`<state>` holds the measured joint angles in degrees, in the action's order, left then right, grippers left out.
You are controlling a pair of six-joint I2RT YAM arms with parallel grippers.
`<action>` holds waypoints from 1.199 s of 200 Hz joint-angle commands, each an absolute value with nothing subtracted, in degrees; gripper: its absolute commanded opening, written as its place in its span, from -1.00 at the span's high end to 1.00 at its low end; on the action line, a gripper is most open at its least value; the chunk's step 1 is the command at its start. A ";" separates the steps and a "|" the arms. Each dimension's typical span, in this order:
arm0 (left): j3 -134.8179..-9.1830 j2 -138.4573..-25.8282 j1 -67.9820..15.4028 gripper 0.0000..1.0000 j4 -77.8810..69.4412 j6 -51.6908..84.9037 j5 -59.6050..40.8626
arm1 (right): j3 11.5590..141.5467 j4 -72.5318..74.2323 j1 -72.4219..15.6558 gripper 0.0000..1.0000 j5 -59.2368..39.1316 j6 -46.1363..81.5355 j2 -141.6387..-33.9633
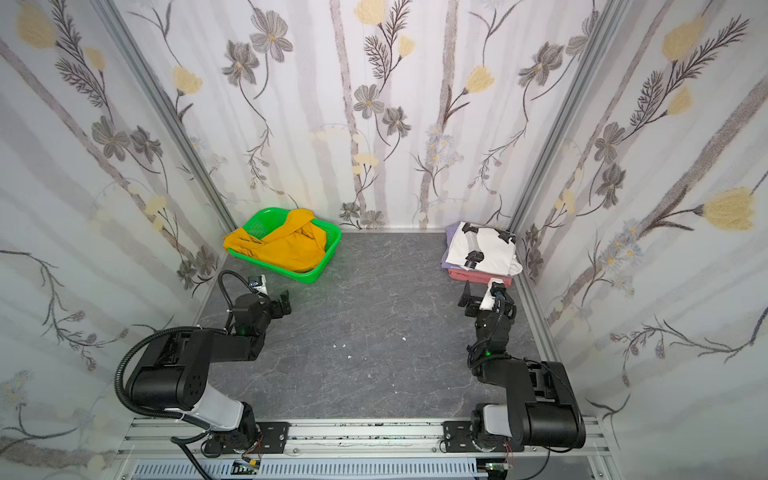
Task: Fold and stack the t-shirts
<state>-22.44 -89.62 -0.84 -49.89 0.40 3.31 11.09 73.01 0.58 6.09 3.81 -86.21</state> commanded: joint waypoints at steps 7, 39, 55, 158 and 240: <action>-22.68 -89.66 -0.79 -1.00 -51.58 0.13 3.07 | 11.18 74.53 0.30 -1.00 6.08 3.32 -86.45; -22.65 -89.71 -0.80 -1.00 -51.56 0.22 3.02 | 11.16 74.53 0.29 -1.00 6.06 3.31 -86.40; -22.75 -89.72 -0.34 -1.00 -51.14 0.50 2.15 | 11.16 74.61 0.25 -1.00 6.15 3.18 -86.40; -41.88 -79.55 -7.04 -1.00 -1.77 21.87 43.18 | 11.16 74.57 0.26 -1.00 6.15 3.28 -86.47; -84.70 -90.85 -11.66 -1.00 42.22 21.46 14.74 | 11.25 74.51 0.35 -1.00 6.08 3.32 -86.48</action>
<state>-72.05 -84.58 -11.57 25.71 25.10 28.53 11.09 73.01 0.34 6.09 3.60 -86.21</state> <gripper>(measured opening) 0.997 0.998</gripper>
